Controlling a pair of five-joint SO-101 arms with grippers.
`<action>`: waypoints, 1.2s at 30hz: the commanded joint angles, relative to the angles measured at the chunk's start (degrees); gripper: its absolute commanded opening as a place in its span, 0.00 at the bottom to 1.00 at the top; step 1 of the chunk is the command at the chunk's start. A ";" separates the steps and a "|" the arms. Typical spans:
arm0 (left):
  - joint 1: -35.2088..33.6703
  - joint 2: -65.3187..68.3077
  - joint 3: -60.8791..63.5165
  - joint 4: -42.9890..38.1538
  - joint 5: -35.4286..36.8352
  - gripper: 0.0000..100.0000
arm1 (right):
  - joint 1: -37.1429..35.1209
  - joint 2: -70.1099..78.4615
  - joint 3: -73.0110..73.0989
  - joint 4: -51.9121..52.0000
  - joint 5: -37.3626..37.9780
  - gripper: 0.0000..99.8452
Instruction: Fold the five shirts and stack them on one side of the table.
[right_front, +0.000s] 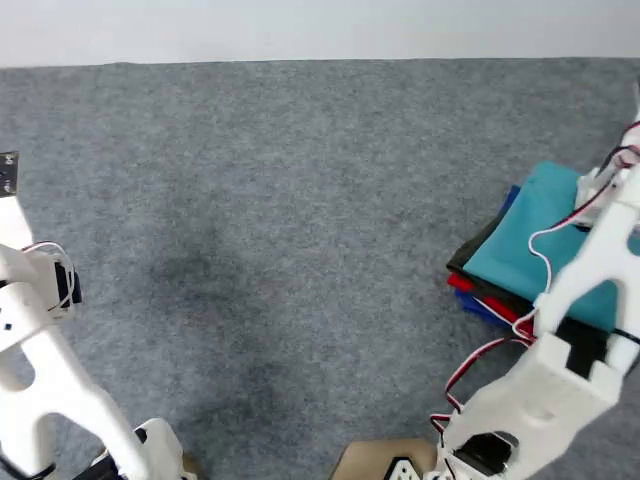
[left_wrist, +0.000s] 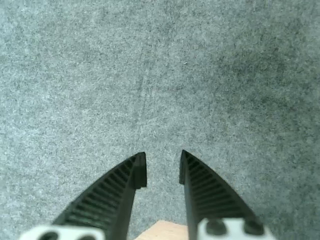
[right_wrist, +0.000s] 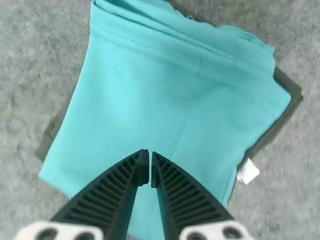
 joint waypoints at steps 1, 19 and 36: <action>0.00 -1.41 -1.89 -0.18 -0.70 0.11 | 2.86 -6.73 5.01 2.51 -0.35 0.01; -0.09 -1.41 -1.71 0.00 -3.87 0.11 | 8.66 -15.25 25.05 -2.51 -0.35 0.01; -0.09 -2.29 -1.80 0.97 -3.52 0.11 | -10.33 -24.84 26.64 -6.64 -0.70 0.01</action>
